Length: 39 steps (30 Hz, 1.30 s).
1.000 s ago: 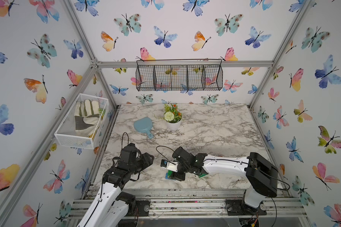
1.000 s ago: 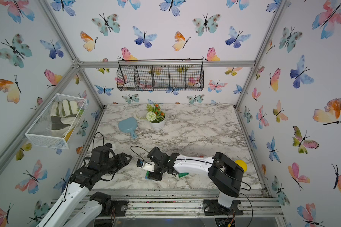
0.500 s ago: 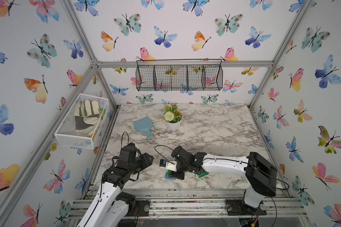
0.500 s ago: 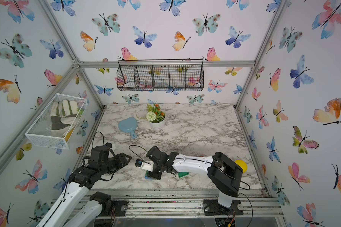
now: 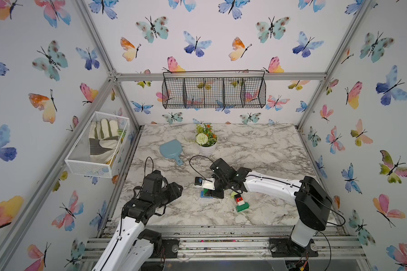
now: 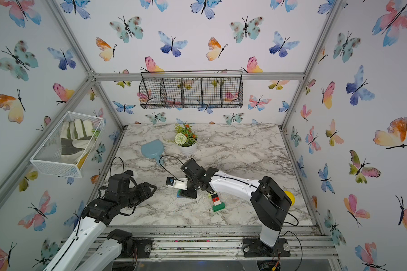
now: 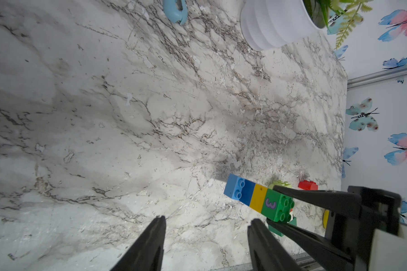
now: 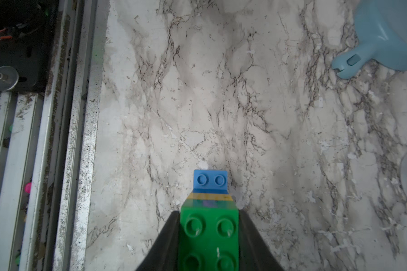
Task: Assemble the number 1 with lego
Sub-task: Move the lego brick at the center of the board.
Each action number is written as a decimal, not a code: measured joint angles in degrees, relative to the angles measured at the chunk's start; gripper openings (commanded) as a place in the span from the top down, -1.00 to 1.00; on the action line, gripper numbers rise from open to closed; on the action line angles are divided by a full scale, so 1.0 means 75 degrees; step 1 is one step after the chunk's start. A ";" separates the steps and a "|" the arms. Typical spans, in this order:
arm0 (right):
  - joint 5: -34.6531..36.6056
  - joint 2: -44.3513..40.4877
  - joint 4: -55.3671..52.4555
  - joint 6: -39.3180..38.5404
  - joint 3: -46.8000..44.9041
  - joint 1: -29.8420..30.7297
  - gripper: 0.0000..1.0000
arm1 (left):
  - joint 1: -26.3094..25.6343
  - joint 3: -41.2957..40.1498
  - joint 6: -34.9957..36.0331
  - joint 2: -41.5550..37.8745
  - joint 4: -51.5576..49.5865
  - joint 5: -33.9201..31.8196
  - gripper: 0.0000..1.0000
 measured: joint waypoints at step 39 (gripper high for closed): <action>0.3104 -0.2439 -0.1411 0.6225 -0.1655 -0.4491 -0.36 | 0.0160 -0.0079 0.0289 0.0414 0.0749 0.0082 -0.23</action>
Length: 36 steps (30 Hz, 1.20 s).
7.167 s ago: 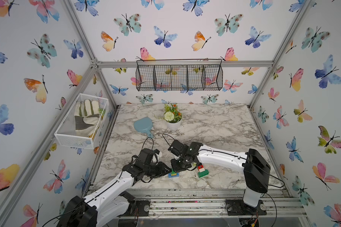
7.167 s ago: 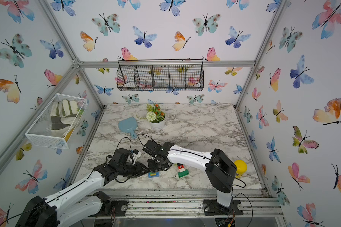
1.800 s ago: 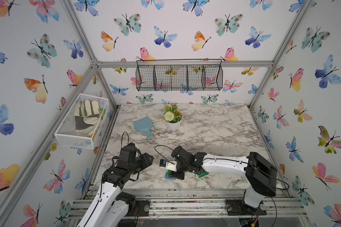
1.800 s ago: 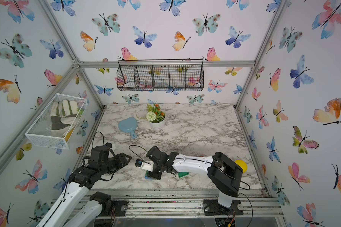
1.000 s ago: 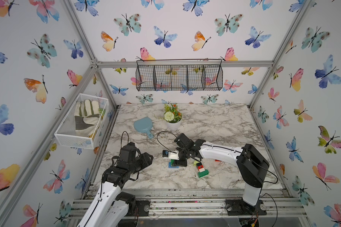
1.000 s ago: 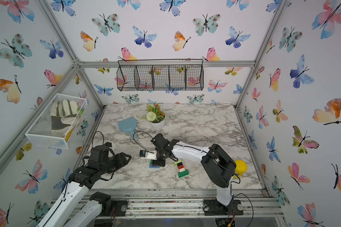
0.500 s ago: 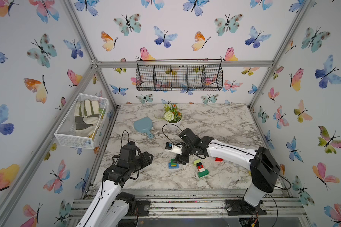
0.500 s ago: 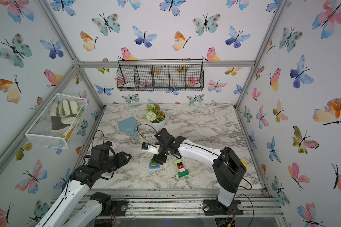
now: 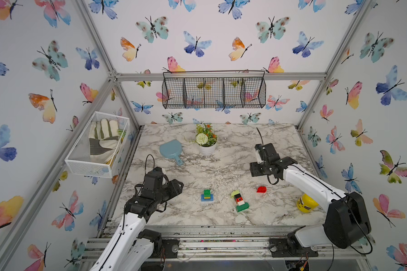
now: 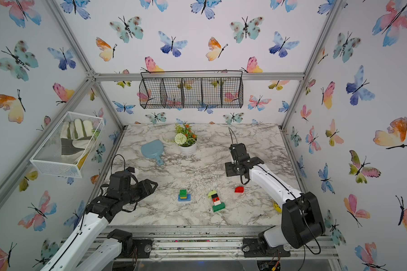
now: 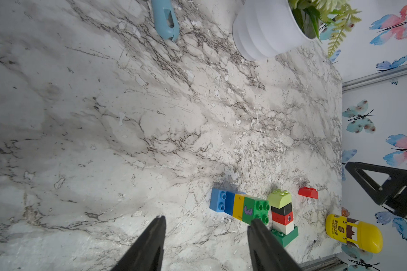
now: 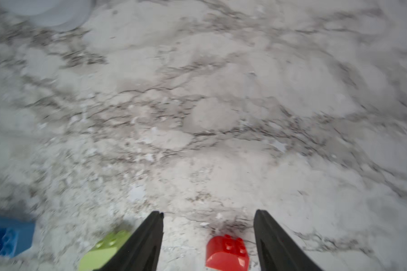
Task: Assemble the number 1 with lego
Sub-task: Move the lego brick at the center of the board.
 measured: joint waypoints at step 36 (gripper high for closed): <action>-0.3672 -0.0265 0.0621 0.1874 -0.2221 -0.0440 -0.51 | 0.0050 -0.0152 -0.0050 -0.0152 0.0102 0.0070 -0.23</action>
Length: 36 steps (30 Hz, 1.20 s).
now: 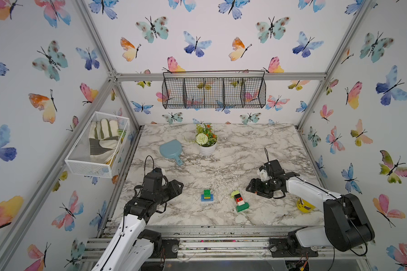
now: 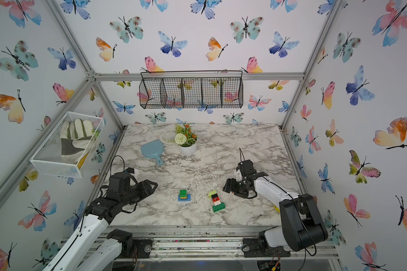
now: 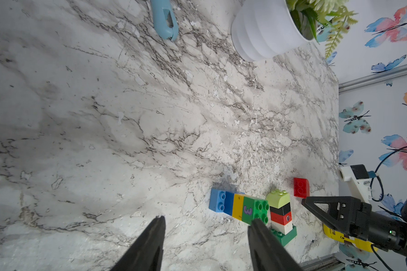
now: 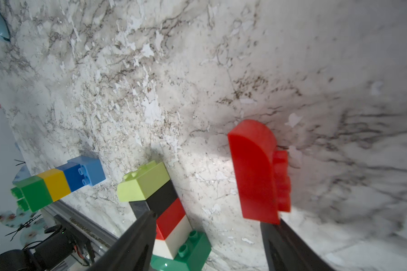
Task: Assemble the number 1 with lego
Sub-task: Move the lego brick at the center of the board.
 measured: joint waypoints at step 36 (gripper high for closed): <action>-0.0519 0.0901 -0.0172 -0.1606 0.1311 0.0318 -0.28 | 0.0006 0.0000 0.0017 -0.0119 -0.0064 0.0000 -0.23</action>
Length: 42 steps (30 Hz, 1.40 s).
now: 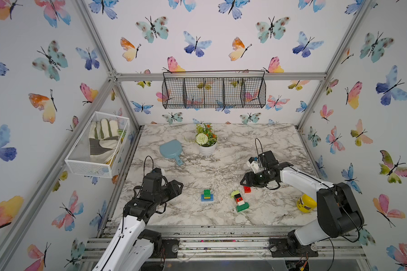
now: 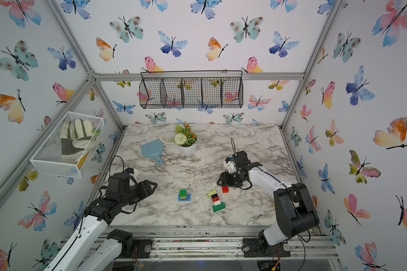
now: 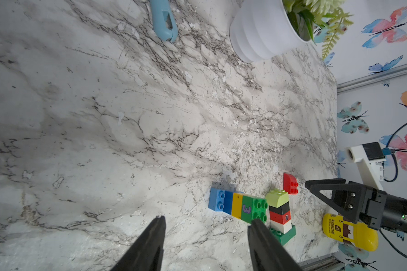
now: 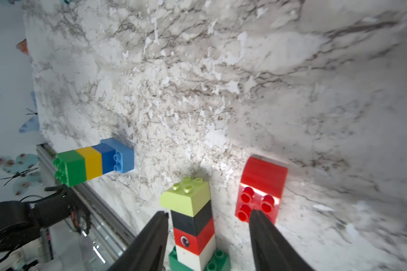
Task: Assemble the number 1 with lego
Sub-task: Move the lego brick at the center of the board, then pick up the lego brick from the center of the board.
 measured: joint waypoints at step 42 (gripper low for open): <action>0.3290 0.1419 -0.1070 -0.0067 0.0906 0.1507 0.33 | 0.0000 -0.0146 -0.0052 -0.0009 0.0003 0.0003 -0.22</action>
